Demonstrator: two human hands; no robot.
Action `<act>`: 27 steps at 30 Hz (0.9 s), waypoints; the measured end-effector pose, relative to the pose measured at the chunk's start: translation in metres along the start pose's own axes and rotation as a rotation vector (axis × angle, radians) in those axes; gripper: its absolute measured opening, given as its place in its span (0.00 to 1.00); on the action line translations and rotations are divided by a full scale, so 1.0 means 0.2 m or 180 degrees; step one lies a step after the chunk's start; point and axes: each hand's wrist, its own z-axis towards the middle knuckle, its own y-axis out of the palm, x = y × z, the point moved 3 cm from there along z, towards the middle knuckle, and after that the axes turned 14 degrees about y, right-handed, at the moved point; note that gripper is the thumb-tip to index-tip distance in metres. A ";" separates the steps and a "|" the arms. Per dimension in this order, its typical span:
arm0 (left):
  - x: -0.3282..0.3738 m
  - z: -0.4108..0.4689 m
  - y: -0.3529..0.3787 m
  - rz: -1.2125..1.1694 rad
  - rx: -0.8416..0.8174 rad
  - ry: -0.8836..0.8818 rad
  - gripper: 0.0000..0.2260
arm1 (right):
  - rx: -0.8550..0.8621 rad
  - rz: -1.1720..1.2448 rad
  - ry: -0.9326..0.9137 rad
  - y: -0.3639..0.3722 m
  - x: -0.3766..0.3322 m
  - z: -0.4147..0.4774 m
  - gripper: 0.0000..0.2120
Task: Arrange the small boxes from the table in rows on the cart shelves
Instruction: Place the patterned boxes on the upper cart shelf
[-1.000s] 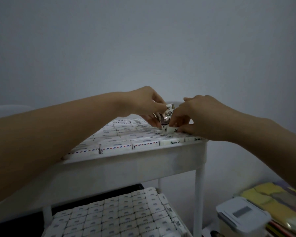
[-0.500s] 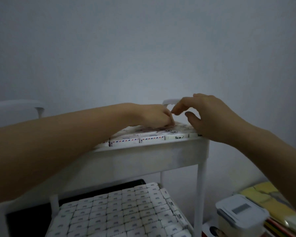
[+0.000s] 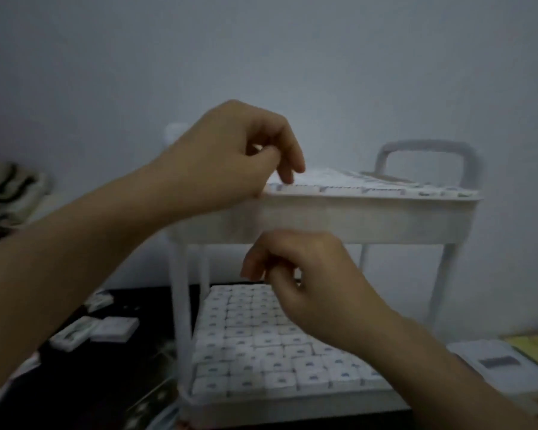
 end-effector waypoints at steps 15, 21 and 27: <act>-0.83 -1.95 -0.08 0.1778 -0.0055 -0.2395 0.12 | -0.0981 -0.0112 0.0675 1.67 -0.15 0.20 0.18; -1.10 -2.06 -0.20 0.2260 -0.0464 -0.2743 0.18 | -0.1261 -0.0923 0.1117 2.07 0.00 0.62 0.28; -1.10 -2.15 -0.36 0.2103 -0.0414 -0.3108 0.29 | -0.2058 -0.1364 0.1126 2.30 0.10 0.78 0.35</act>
